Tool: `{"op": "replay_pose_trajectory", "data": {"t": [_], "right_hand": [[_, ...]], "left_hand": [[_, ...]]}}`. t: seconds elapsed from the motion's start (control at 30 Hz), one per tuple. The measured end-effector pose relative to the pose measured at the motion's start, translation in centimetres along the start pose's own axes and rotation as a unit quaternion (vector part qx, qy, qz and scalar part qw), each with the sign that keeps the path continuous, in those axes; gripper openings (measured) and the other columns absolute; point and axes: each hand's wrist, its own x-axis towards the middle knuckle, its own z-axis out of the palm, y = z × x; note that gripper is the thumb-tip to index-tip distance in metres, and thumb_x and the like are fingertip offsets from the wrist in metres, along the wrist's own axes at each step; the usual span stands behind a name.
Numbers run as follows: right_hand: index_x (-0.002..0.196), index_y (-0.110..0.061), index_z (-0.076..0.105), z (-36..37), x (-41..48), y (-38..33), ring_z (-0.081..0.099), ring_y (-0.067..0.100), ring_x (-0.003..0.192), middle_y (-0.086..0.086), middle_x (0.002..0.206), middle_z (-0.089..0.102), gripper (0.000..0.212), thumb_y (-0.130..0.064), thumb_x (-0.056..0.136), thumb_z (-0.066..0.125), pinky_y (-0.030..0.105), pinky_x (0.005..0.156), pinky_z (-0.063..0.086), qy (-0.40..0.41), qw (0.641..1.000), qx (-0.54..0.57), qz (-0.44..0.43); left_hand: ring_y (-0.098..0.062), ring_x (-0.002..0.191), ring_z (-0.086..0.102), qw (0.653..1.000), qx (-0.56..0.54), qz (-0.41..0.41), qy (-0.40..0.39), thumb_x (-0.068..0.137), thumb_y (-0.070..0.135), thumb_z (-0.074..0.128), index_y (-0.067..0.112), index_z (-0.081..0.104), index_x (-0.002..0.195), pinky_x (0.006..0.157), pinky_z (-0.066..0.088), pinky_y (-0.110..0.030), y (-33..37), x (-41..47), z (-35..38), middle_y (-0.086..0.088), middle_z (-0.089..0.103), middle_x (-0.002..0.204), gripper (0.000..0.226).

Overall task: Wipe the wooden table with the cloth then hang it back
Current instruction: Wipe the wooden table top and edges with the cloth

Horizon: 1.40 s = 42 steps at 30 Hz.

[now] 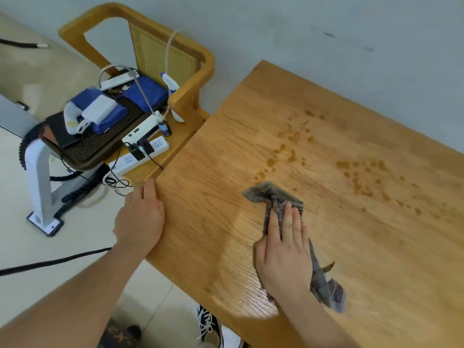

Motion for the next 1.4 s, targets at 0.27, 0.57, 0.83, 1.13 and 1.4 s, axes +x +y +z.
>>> {"op": "replay_pose_trajectory", "data": {"t": [0.27,0.57,0.83,1.13,1.4], "right_hand": [[0.155,-0.011,0.016,0.5,7.7,-11.1,-0.007,0.032,0.149,0.015,0.159,-0.011,0.063,-0.039,0.1,0.022,0.046,0.119,-0.005,-0.062,0.986,0.017,-0.155],[0.145,-0.015,0.045,-0.6,13.8,-9.3,0.023,0.024,0.147,0.009,0.158,0.028,0.058,-0.04,0.096,0.028,0.051,0.118,0.021,-0.023,0.996,0.009,-0.09],[0.155,-0.008,0.006,-0.4,18.1,-14.2,-0.012,0.036,0.148,0.021,0.159,-0.011,0.075,-0.046,0.093,-0.013,0.048,0.121,-0.005,-0.025,0.994,0.052,0.096],[0.15,-0.005,0.032,-1.2,10.1,-1.5,0.015,0.033,0.148,0.019,0.159,0.016,0.065,-0.04,0.096,0.018,0.044,0.119,0.012,-0.004,0.969,-0.014,0.247],[0.154,-0.014,0.02,0.0,17.1,-10.6,0.003,0.035,0.149,0.02,0.16,0.006,0.06,-0.037,0.099,0.022,0.049,0.119,0.003,0.037,0.982,0.032,0.183]], "left_hand": [[-0.027,0.085,0.052,0.969,-0.187,-0.14,-0.081,0.099,0.03,0.024,0.014,0.057,0.107,0.079,0.044,-0.041,2.1,5.7,-1.3,-0.007,0.06,0.096,0.037],[-0.019,0.069,0.048,0.971,-0.2,-0.009,-0.127,0.1,0.038,0.018,0.017,0.054,0.086,0.066,0.035,-0.034,6.4,11.4,-1.0,-0.002,0.056,0.079,0.044],[-0.027,0.064,0.053,0.985,-0.146,0.015,-0.086,0.099,0.042,0.011,0.016,0.054,0.083,0.057,0.04,-0.034,5.7,11.4,0.3,-0.002,0.056,0.069,0.052],[-0.023,0.058,0.046,0.987,-0.129,0.025,-0.09,0.101,0.039,0.008,0.014,0.049,0.083,0.049,0.026,-0.027,6.1,11.4,-0.5,-0.001,0.046,0.062,0.051],[-0.023,0.059,0.042,0.988,-0.131,0.022,-0.079,0.101,0.036,0.01,0.012,0.051,0.088,0.051,0.025,-0.029,6.2,11.3,-0.2,0.002,0.039,0.061,0.05]]}}
